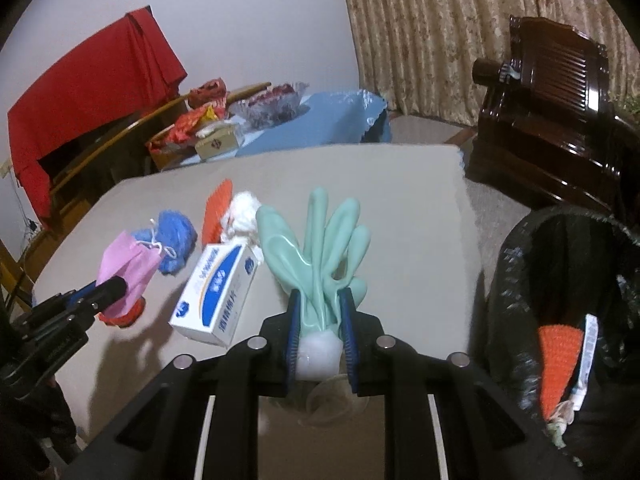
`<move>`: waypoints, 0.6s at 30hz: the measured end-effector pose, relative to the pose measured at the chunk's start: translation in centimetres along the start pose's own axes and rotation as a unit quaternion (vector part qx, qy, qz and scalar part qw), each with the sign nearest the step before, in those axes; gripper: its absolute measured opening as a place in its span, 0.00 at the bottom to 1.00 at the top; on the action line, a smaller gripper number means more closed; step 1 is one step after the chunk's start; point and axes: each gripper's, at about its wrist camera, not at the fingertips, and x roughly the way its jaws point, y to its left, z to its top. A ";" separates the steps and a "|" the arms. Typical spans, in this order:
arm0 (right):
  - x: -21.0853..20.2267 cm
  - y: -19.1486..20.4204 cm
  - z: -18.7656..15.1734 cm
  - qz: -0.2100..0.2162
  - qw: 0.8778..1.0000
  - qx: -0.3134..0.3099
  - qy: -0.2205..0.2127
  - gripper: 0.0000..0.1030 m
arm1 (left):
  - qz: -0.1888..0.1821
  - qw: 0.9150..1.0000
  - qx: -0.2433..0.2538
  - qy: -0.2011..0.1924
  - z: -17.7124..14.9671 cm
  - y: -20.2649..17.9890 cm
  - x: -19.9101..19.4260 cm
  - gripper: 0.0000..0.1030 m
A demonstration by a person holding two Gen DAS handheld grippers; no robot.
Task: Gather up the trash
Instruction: 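Grasp the green glove with the right gripper while the left gripper grasps the pink soap, then carry the glove and pink soap over the bin and open both grippers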
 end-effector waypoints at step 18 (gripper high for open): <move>-9.1 -7.3 2.3 -0.064 0.994 0.043 -0.078 0.19 | -0.097 0.993 0.051 -0.038 3.7 -11.8 -1.1 0.15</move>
